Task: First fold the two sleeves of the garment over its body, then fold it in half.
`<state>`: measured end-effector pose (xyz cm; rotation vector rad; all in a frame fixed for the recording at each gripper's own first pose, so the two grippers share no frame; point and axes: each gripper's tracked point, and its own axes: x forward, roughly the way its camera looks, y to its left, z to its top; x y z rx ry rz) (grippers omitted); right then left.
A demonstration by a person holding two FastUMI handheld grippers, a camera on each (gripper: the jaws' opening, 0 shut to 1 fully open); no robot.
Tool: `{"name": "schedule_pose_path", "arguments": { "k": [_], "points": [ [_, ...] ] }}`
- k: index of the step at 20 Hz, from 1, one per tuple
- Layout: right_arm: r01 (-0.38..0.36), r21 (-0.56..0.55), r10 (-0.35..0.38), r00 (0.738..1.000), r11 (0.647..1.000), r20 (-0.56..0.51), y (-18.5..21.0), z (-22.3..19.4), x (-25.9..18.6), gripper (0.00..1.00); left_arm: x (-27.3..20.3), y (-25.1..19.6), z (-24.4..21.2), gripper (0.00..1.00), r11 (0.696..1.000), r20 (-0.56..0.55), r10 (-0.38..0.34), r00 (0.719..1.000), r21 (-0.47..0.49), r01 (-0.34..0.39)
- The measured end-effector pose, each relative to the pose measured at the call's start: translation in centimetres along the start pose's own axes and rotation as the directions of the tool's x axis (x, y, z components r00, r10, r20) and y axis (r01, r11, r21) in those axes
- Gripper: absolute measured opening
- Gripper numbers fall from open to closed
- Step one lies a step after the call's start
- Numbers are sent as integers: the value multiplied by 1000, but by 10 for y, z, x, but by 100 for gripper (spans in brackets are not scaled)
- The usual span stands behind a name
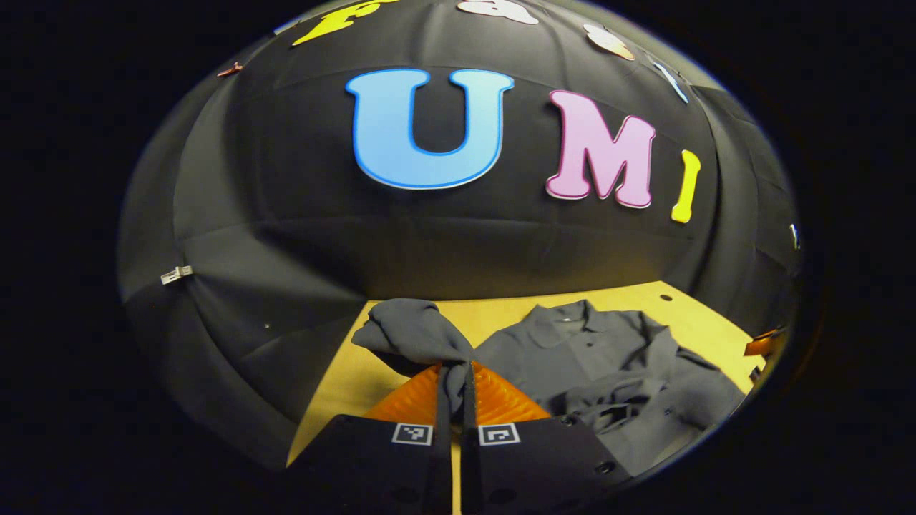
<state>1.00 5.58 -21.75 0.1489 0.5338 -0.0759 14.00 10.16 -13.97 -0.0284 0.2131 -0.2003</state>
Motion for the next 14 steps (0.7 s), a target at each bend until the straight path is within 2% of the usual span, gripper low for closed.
{"name": "schedule_pose_path", "arguments": {
  "k": [8, 10, 11, 14],
  "points": [
    [3, 23, -2, 1000, 1000, -31, -78, -2, 21, 63, 33, -165, -5, 9, 994, -47, -106, 993, 29, 107],
    [0, 30, 2, 999, 1000, -46, -95, -6, 24, 63, 41, -192, -16, 6, 990, -60, -117, 991, 70, 121],
    [-1, 33, 3, 998, 999, -55, -102, -9, 25, 63, 45, -206, -24, 9, 988, -73, -123, 990, 88, 129],
    [-3, 44, 6, 997, 999, -72, -126, -16, 29, 63, 56, -247, -53, 9, 981, -124, -144, 982, 113, 158]
  ]
}}
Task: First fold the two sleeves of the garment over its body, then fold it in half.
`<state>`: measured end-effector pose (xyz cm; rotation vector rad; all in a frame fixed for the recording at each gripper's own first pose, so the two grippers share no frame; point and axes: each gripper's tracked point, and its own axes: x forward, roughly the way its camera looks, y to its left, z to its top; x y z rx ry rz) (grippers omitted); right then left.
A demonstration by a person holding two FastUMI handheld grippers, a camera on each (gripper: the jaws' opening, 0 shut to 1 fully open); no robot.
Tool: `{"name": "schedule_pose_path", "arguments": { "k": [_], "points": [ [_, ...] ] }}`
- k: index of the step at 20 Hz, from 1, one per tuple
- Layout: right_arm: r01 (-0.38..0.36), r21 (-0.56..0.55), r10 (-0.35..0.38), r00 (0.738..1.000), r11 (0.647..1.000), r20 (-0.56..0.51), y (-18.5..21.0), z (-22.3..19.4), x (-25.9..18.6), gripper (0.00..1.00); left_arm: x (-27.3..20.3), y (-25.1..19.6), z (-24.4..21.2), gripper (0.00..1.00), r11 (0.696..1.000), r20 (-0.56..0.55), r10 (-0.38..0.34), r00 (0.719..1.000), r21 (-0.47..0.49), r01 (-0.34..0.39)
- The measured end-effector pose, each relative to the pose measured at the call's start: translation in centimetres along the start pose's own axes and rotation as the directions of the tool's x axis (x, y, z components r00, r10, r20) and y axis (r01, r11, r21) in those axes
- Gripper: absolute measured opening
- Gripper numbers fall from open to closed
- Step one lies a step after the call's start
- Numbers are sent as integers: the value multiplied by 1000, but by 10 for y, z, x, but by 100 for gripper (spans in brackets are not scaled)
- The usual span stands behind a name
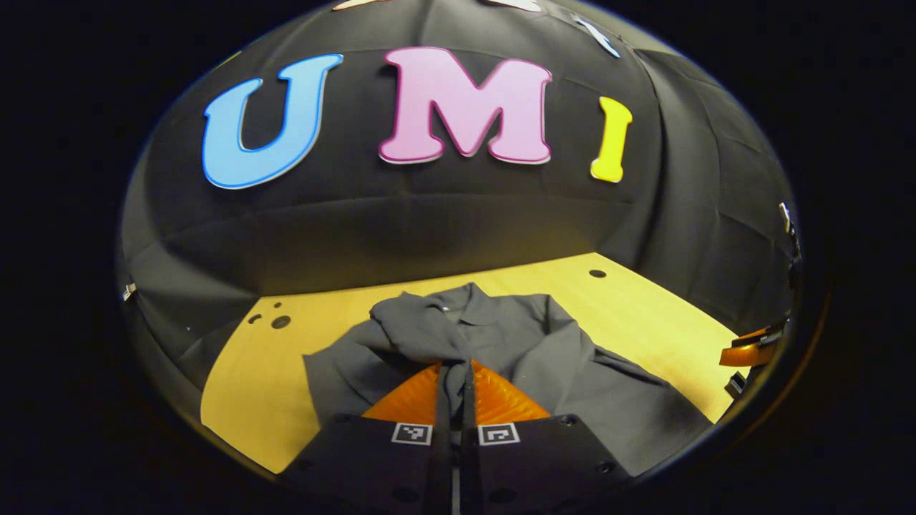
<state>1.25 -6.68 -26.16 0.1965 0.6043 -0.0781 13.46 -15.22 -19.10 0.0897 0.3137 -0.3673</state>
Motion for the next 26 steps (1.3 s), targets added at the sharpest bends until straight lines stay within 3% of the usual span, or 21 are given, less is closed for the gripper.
{"name": "schedule_pose_path", "arguments": {
  "k": [5, 7, 8, 9, 10, 11, 12, 13, 14, 15, 16, 17, 18, 22, 26],
  "points": [
    [-10, 18, 10, 999, 1000, -45, -31, -24, 2, 64, 26, -46, -30, 11, 998, -50, -12, 999, 66, 15],
    [-12, 29, 14, 998, 1000, -57, -38, -30, 2, 64, 30, -67, -43, 18, 996, -81, -52, 995, 62, 57],
    [-16, 34, 18, 998, 999, -65, -42, -34, 0, 64, 33, -79, -49, 33, 995, -88, -73, 993, 57, 78],
    [-20, 35, 23, 997, 999, -68, -43, -35, -1, 53, 34, -87, -50, 48, 994, -91, -85, 992, 54, 90],
    [-26, 33, 28, 997, 999, -71, -45, -36, -3, 64, 33, -95, -53, 63, 993, -99, -99, 990, 52, 104],
    [-29, 29, 31, 997, 999, -71, -46, -37, -4, 64, 31, -103, -54, 70, 991, -102, -117, 988, 48, 123],
    [-30, 23, 32, 997, 999, -68, -48, -36, -5, 65, 27, -115, -52, 73, 987, -97, -150, 984, 36, 154],
    [-30, 18, 32, 997, 999, -66, -49, -37, -6, 53, 21, -123, -50, 75, 982, -87, -184, 979, 17, 186],
    [-33, 19, 34, 997, 999, -65, -49, -37, -8, 66, 13, -135, -46, 83, 972, -70, -234, 970, -15, 234],
    [-39, 21, 41, 997, 999, -67, -46, -38, -9, 66, 3, -145, -42, 79, 959, -50, -282, 958, -48, 280],
    [-45, 20, 46, 996, 999, -71, -43, -40, -11, 67, -6, -150, -40, 81, 948, -38, -313, 949, -75, 310],
    [-52, 18, 53, 996, 998, -76, -41, -42, -12, 55, -14, -149, -42, 81, 943, -34, -324, 945, -96, 320],
    [-59, 19, 60, 995, 998, -80, -37, -43, -15, 67, -22, -145, -44, 85, 942, -36, -321, 946, -112, 315],
    [-94, 31, 96, 991, 995, -95, -18, -52, -24, 67, -52, -99, -55, 93, 961, -45, -249, 968, -139, 240],
    [-110, 36, 114, 985, 993, -133, -2, -72, -30, 68, -82, -27, -81, 94, 987, -85, -126, 988, -109, 117]
  ]
}}
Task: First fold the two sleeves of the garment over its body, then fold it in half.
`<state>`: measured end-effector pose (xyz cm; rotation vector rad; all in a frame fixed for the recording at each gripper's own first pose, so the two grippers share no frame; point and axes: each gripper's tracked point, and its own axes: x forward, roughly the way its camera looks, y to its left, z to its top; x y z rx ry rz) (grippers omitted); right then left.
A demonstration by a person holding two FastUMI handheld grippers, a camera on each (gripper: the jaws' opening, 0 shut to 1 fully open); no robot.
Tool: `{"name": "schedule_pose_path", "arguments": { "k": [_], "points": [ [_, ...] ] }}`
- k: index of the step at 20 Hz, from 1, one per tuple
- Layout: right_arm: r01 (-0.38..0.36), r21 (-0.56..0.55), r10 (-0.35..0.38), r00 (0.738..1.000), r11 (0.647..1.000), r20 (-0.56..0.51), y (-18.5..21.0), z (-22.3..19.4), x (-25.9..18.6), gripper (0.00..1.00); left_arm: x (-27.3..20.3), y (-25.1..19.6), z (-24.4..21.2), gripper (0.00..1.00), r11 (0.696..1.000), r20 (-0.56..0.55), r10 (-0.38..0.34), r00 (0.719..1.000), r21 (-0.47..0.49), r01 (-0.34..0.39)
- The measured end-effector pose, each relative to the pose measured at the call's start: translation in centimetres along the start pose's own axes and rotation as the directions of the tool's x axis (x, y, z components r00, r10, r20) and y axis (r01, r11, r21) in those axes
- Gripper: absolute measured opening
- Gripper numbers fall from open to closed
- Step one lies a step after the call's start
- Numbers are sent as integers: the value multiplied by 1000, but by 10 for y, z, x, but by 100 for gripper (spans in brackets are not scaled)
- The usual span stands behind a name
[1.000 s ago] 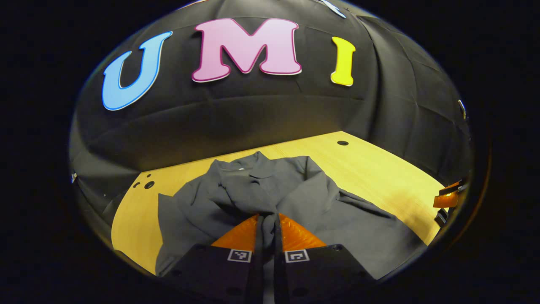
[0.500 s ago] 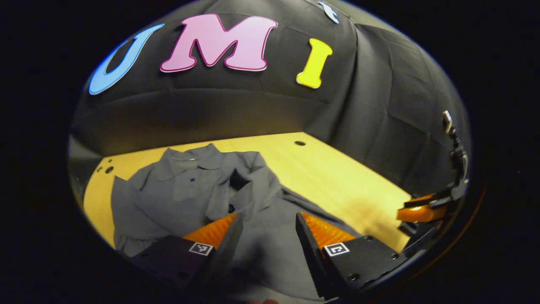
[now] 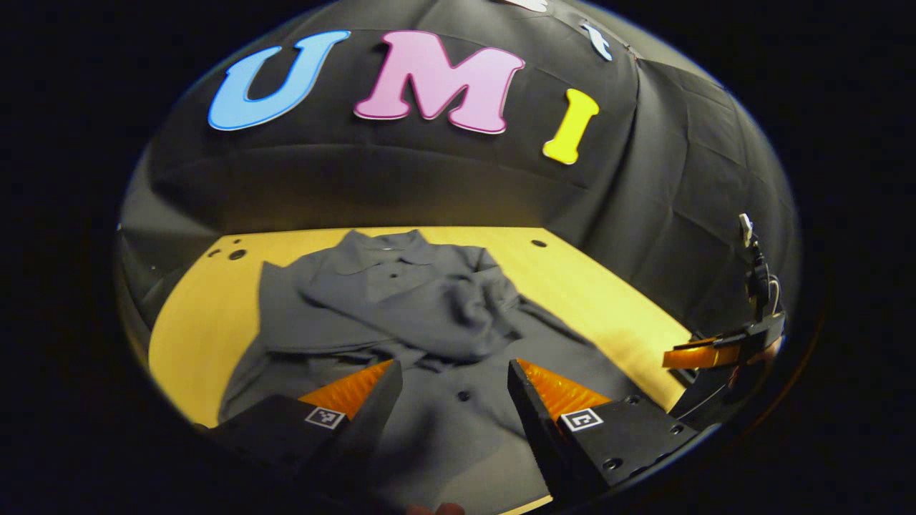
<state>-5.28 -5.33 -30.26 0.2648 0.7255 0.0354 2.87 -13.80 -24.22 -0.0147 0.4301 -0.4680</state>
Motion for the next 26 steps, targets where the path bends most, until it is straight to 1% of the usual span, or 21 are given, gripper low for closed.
{"name": "schedule_pose_path", "arguments": {
  "k": [1, 2, 3, 4, 8, 11, 12, 14, 17, 19, 20, 21, 22, 23, 24, 25, 26],
  "points": [
    [-3, 0, 3, 1000, 1000, -10, 4, -6, 0, 68, -10, 17, -7, 94, 1000, -9, 26, 1000, 2, -26],
    [-4, 0, 4, 1000, 1000, -19, 7, -10, 0, 71, -19, 31, -15, 94, 999, -23, 49, 999, -4, -49],
    [-5, -1, 5, 1000, 1000, -28, 11, -15, 1, 72, -29, 47, -25, 89, 997, -45, 73, 996, -10, -74],
    [-2, -3, 2, 999, 1000, -39, 13, -19, 2, 74, -37, 61, -32, 94, 995, -61, 99, 993, -14, -100],
    [16, -4, -16, 998, 1000, -61, 19, -32, 4, 76, -68, 107, -61, 94, 979, -119, 188, 975, -57, -196],
    [26, -11, -27, 996, 1000, -82, 23, -44, 3, 76, -89, 137, -90, 94, 961, -179, 254, 951, -68, -270],
    [33, -19, -35, 995, 999, -96, 23, -52, 3, 76, -100, 152, -108, 94, 948, -222, 286, 932, -76, -309],
    [45, -24, -47, 993, 999, -106, 21, -57, 4, 76, -107, 160, -127, 94, 939, -270, 298, 916, -89, -332],
    [51, -36, -55, 991, 998, -120, 22, -63, 10, 76, -115, 174, -151, 94, 920, -335, 339, 879, -75, -384],
    [49, -53, -55, 990, 997, -132, 25, -66, 16, 77, -115, 172, -165, 94, 913, -381, 339, 861, -86, -398],
    [48, -66, -57, 988, 997, -144, 26, -69, 20, 77, -115, 171, -162, 93, 914, -377, 340, 862, -85, -398],
    [46, -78, -58, 987, 996, -150, 28, -71, 23, 77, -115, 170, -161, 95, 916, -377, 339, 862, -76, -394],
    [49, -93, -64, 986, 994, -157, 29, -73, 24, 77, -114, 168, -165, 94, 921, -390, 331, 859, -63, -384],
    [53, -116, -69, 988, 992, -139, 28, -69, 28, 77, -113, 168, -165, 95, 927, -386, 324, 864, -52, -371],
    [50, -138, -71, 986, 989, -151, 29, -72, 28, 76, -111, 168, -165, 96, 931, -399, 316, 861, -45, -363],
    [48, -169, -73, 987, 984, -141, 31, -70, 31, 76, -110, 169, -163, 94, 932, -397, 310, 864, -50, -358],
    [49, -213, -82, 985, 976, -151, 31, -73, 32, 76, -108, 167, -167, 94, 935, -416, 290, 862, -69, -348]
  ]
}}
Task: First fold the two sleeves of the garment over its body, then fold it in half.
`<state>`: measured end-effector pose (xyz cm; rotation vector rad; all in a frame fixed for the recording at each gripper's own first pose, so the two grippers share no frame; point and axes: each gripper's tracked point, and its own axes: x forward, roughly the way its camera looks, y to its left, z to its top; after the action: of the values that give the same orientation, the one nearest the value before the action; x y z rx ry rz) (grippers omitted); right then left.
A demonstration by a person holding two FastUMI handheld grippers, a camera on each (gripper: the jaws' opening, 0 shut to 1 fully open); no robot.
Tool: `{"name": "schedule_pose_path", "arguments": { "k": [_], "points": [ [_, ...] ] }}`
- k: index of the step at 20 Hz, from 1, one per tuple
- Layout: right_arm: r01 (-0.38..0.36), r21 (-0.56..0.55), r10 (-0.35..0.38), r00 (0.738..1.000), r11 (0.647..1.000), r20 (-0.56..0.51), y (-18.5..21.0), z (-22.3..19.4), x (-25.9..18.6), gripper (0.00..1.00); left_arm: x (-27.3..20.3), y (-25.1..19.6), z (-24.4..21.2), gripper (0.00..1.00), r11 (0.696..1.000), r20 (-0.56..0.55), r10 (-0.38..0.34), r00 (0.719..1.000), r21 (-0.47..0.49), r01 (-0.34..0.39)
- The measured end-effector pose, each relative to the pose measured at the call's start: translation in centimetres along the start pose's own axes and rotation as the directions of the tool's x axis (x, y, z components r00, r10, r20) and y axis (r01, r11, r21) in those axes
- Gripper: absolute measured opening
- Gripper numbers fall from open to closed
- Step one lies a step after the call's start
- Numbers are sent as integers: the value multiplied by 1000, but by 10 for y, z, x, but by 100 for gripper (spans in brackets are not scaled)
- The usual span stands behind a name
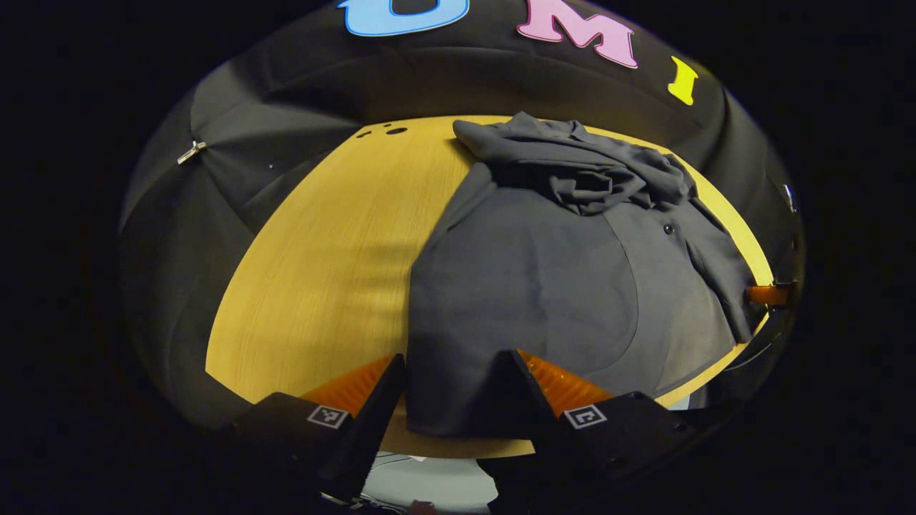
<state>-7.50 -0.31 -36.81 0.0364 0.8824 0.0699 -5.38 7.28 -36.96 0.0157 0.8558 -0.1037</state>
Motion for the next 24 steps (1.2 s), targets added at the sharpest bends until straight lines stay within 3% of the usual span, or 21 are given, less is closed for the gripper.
{"name": "schedule_pose_path", "arguments": {
  "k": [1, 2, 3, 5, 9, 18, 20, 24],
  "points": [
    [-13, -36, 13, 1000, 999, 10, 4, 2, -1, 77, -1, -5, 5, 89, 1000, 9, -14, 1000, 14, 14],
    [-46, -54, 47, 999, 997, 15, 11, 3, 1, 77, 1, -12, 6, 70, 998, 3, -34, 999, 43, 34],
    [-98, -70, 101, 994, 993, 29, 25, 6, 3, 54, 3, -19, 10, 50, 995, 15, -52, 999, 82, 51],
    [-134, -74, 134, 991, 988, 0, 28, 5, 2, 9, 8, -24, 19, 12, 988, 3, -35, 999, 150, 34],
    [-140, -48, 139, 990, 989, -34, 25, 1, -3, 5, 1, -27, 22, 6, 989, -21, -35, 999, 146, 37],
    [-264, -14, 263, 963, 964, -54, 30, -24, -57, 5, -53, -18, -14, 5, 992, -60, -94, 994, 77, 99],
    [-306, 35, 305, 952, 951, 26, 34, 3, -76, 5, -67, -16, 5, 5, 995, -33, -96, 995, 22, 97],
    [-310, -19, 309, 937, 951, 161, 35, 70, -95, 5, -81, -23, 64, 5, 994, 79, -107, 991, -18, 108]
  ]
}}
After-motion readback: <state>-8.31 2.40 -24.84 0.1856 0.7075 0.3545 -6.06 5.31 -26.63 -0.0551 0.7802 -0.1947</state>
